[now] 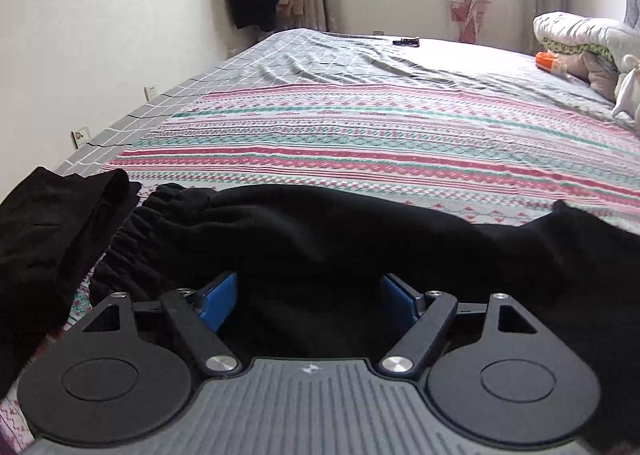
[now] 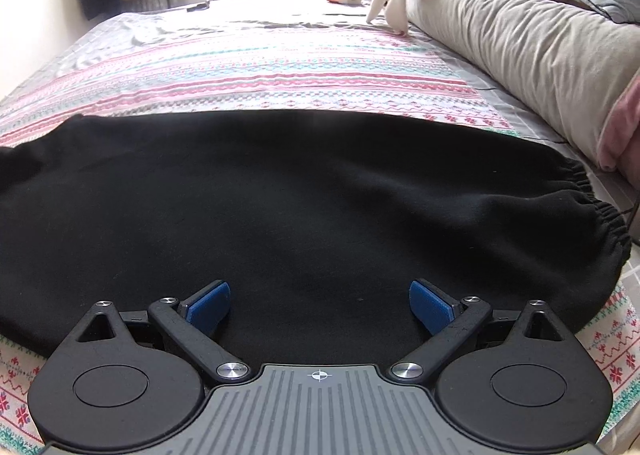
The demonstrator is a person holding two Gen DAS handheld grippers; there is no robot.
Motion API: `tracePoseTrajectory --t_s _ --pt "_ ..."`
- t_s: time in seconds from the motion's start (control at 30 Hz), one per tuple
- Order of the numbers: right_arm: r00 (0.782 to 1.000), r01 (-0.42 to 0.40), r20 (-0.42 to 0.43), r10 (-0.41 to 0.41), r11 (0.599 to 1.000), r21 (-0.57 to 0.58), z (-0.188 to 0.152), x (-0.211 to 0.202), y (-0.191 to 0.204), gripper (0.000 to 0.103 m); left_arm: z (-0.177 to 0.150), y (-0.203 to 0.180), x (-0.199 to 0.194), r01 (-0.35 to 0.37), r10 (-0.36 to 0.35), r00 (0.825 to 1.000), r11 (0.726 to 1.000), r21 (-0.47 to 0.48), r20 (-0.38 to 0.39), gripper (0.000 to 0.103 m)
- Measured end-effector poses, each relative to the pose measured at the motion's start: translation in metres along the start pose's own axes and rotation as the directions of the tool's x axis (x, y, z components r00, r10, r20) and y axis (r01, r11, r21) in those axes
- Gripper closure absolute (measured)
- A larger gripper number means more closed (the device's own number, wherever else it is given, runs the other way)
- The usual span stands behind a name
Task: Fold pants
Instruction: 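Smooth the folded sweatpants flat with both open tools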
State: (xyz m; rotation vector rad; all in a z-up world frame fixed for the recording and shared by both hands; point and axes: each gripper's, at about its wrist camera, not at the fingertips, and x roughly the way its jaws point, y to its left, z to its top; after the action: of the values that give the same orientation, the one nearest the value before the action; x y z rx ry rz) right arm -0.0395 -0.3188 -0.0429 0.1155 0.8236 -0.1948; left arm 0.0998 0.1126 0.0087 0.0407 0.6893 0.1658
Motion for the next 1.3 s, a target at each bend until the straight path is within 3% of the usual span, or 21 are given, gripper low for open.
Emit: tracePoseTrajectory --t_s 0.1,0.3,0.6,0.8,0.93,1.0,1.03,1.13,1.2,1.3 --pt "1.000 0.015 0.024 -0.016 0.999 0.039 0.002 -0.008 -0.014 0.005 -0.005 -0.010 -0.017 0.083 -0.083 0.997 0.996 -0.020 0.005 0.000" --pt "0.997 0.056 0.047 -0.065 0.983 0.175 0.004 -0.023 -0.058 0.005 -0.018 -0.042 -0.052 0.201 -0.201 0.980 0.979 0.028 0.007 0.000" --pt "0.986 0.135 0.050 -0.158 0.941 0.309 -0.004 -0.036 -0.124 0.005 -0.024 -0.084 -0.074 0.371 -0.371 0.929 0.927 0.054 -0.006 0.000" --pt "0.981 0.183 -0.008 -0.196 0.899 0.398 -0.013 -0.024 -0.161 0.005 -0.029 -0.113 -0.080 0.438 -0.438 0.899 0.894 0.097 -0.026 0.000" --pt "0.981 0.193 -0.077 -0.178 0.885 0.424 -0.020 -0.003 -0.172 0.009 -0.034 -0.127 -0.081 0.472 -0.470 0.881 0.872 0.128 -0.046 0.000" --pt "0.978 0.206 -0.049 -0.202 0.902 0.379 -0.020 -0.001 -0.165 0.020 -0.037 -0.131 -0.082 0.484 -0.481 0.875 0.865 0.137 -0.053 0.000" --pt "0.980 0.193 -0.034 -0.194 0.914 0.357 -0.019 0.000 -0.162 0.042 -0.038 -0.133 -0.082 0.489 -0.486 0.872 0.861 0.140 -0.059 0.000" --pt "0.987 0.153 -0.009 -0.160 0.929 0.338 -0.014 -0.001 -0.154 0.073 -0.040 -0.137 -0.081 0.506 -0.501 0.863 0.851 0.139 -0.071 0.000" --pt "0.990 0.128 0.003 -0.139 0.920 0.369 -0.012 -0.004 -0.154 0.084 -0.040 -0.135 -0.080 0.516 -0.510 0.857 0.848 0.126 -0.075 0.000" --pt "0.986 0.136 0.041 -0.161 0.925 0.355 -0.004 -0.012 -0.145 0.089 -0.038 -0.135 -0.076 0.536 -0.530 0.844 0.839 0.093 -0.084 0.000"
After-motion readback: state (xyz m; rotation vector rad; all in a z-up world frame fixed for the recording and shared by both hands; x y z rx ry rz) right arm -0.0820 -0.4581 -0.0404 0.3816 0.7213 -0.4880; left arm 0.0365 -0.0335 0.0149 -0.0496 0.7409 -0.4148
